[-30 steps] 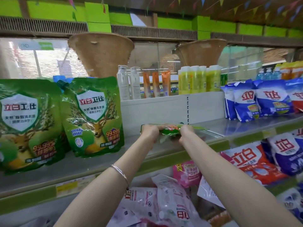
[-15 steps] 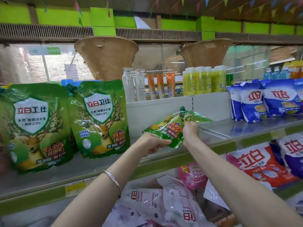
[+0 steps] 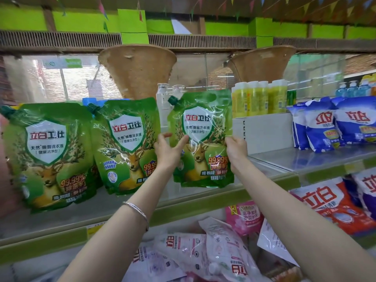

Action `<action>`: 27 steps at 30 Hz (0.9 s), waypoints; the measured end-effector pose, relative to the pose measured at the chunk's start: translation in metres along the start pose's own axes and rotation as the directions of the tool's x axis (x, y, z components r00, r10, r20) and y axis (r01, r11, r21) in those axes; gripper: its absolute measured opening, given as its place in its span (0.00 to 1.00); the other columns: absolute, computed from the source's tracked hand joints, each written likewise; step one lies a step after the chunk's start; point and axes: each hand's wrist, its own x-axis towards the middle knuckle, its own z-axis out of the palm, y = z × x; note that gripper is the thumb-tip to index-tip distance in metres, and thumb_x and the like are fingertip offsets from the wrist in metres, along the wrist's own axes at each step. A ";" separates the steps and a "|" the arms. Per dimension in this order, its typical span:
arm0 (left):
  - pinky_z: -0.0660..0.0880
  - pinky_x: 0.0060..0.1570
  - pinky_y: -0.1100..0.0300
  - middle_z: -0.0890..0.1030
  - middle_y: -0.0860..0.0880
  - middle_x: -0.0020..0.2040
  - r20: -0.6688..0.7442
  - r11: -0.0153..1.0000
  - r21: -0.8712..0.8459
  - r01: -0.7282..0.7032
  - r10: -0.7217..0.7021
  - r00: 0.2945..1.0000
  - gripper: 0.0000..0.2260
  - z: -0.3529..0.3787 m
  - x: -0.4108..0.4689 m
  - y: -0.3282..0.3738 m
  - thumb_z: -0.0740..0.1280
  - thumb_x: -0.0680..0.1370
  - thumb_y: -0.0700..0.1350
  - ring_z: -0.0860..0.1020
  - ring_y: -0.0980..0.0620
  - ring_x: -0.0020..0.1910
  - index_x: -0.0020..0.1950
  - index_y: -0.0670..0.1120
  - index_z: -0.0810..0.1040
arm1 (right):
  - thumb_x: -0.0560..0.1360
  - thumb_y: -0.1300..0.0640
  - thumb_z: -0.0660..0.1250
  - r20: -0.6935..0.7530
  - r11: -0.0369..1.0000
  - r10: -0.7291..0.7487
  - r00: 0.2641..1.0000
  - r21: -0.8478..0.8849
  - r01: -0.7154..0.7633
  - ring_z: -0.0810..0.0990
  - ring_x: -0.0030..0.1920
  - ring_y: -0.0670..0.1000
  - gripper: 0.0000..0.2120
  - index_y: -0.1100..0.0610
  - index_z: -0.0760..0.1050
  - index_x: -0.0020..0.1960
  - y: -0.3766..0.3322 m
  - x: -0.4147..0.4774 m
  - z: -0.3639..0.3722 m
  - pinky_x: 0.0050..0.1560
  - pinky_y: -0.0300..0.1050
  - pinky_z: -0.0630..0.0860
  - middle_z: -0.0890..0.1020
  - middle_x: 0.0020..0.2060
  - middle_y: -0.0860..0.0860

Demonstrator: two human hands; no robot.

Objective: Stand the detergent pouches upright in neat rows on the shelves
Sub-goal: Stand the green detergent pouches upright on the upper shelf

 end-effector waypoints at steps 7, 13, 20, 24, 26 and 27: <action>0.70 0.63 0.55 0.74 0.44 0.66 -0.015 0.981 -0.085 0.174 -0.176 0.984 0.17 -0.002 0.006 0.006 0.58 0.81 0.43 0.73 0.46 0.63 0.70 0.41 0.68 | 0.74 0.63 0.60 -0.057 0.989 0.041 0.998 0.143 -0.032 0.69 0.30 0.50 0.15 0.57 0.64 0.30 -0.003 -0.010 0.001 0.35 0.42 0.68 0.70 0.27 0.53; 0.73 0.61 0.57 0.79 0.43 0.61 -0.136 0.998 -0.017 0.062 -0.064 0.989 0.13 -0.003 -0.002 0.009 0.61 0.80 0.38 0.77 0.47 0.58 0.63 0.38 0.75 | 0.76 0.58 0.64 -0.200 0.994 -0.018 0.980 0.099 0.039 0.72 0.36 0.51 0.09 0.58 0.74 0.37 0.012 -0.029 0.011 0.37 0.43 0.70 0.77 0.33 0.53; 0.72 0.51 0.62 0.80 0.52 0.50 -0.240 0.993 -0.002 -0.118 0.114 0.964 0.10 -0.011 -0.014 0.023 0.62 0.79 0.41 0.76 0.55 0.49 0.57 0.43 0.80 | 0.78 0.59 0.62 -0.351 0.983 -0.074 0.933 0.132 0.127 0.69 0.32 0.47 0.14 0.55 0.70 0.33 0.011 -0.037 0.011 0.35 0.38 0.67 0.74 0.31 0.50; 0.71 0.48 0.65 0.78 0.54 0.47 -0.290 0.985 -0.021 -0.171 0.158 0.944 0.10 -0.030 -0.021 0.029 0.62 0.79 0.41 0.76 0.55 0.48 0.57 0.44 0.79 | 0.78 0.60 0.62 -0.347 0.974 -0.065 0.936 0.184 0.136 0.69 0.32 0.47 0.15 0.56 0.69 0.32 0.005 -0.047 0.025 0.35 0.38 0.67 0.74 0.31 0.50; 0.71 0.47 0.66 0.78 0.54 0.47 -0.328 0.985 -0.033 -0.172 0.152 0.932 0.10 -0.047 -0.023 0.028 0.61 0.79 0.41 0.76 0.55 0.48 0.57 0.44 0.79 | 0.78 0.60 0.62 -0.317 0.973 -0.081 0.945 0.181 0.144 0.68 0.31 0.47 0.16 0.55 0.69 0.32 0.000 -0.056 0.038 0.34 0.38 0.66 0.73 0.30 0.49; 0.71 0.47 0.65 0.78 0.54 0.47 -0.353 0.985 -0.037 -0.169 0.145 0.924 0.10 -0.055 -0.023 0.027 0.61 0.79 0.41 0.76 0.55 0.48 0.57 0.44 0.79 | 0.78 0.60 0.61 -0.304 0.971 -0.092 0.948 0.182 0.152 0.68 0.31 0.46 0.16 0.55 0.69 0.32 -0.002 -0.061 0.045 0.34 0.37 0.66 0.73 0.30 0.49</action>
